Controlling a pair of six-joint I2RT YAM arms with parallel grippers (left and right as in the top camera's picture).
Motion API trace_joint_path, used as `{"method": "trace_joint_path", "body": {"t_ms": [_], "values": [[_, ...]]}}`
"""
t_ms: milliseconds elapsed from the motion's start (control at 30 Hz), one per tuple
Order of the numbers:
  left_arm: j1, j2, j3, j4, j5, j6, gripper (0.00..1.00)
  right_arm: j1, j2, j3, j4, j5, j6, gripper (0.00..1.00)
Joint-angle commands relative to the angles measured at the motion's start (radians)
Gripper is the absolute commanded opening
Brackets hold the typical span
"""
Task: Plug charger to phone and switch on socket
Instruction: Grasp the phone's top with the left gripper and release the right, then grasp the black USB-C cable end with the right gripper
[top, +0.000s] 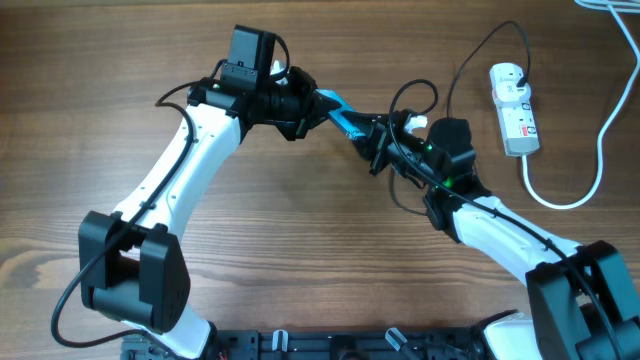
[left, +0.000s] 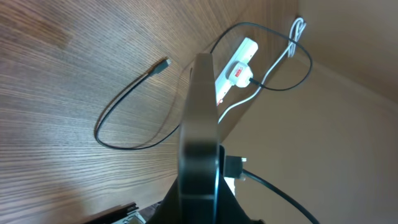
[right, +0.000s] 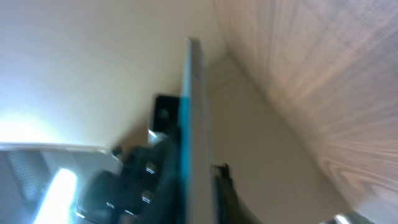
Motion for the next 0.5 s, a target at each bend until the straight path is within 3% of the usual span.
{"method": "trace_joint_path", "body": {"t_ms": [0, 67, 100, 167, 200, 233, 300, 367, 467], "values": [[0.039, -0.001, 0.008, 0.011, 0.017, 0.005, 0.04, 0.025, 0.004, 0.006, -0.089, -0.080, -0.025, 0.27], [0.072, -0.001, 0.008, 0.011, 0.016, 0.042, 0.04, 0.025, 0.004, 0.006, -0.184, -0.091, -0.025, 0.28], [0.094, -0.001, 0.008, 0.011, 0.004, 0.095, 0.04, 0.024, 0.004, 0.006, -0.255, -0.088, -0.031, 0.32], [0.137, -0.001, 0.008, -0.014, -0.010, 0.228, 0.04, 0.023, 0.004, 0.006, -0.356, -0.019, -0.183, 0.46], [0.160, -0.001, 0.008, -0.043, -0.010, 0.267, 0.04, 0.018, 0.004, 0.006, -0.375, 0.024, -0.328, 0.51], [0.187, -0.001, 0.008, -0.082, -0.009, 0.325, 0.04, 0.009, 0.004, 0.006, -0.377, 0.107, -0.592, 0.63], [0.226, -0.001, 0.008, -0.151, -0.009, 0.461, 0.04, -0.011, 0.004, 0.006, -0.392, 0.171, -0.947, 0.65], [0.241, -0.001, 0.008, -0.200, -0.009, 0.552, 0.04, -0.048, 0.003, 0.006, -0.430, 0.181, -1.092, 0.64], [0.242, -0.001, 0.008, -0.246, -0.006, 0.645, 0.04, -0.124, -0.008, 0.113, -0.719, 0.288, -1.307, 0.64]]}}
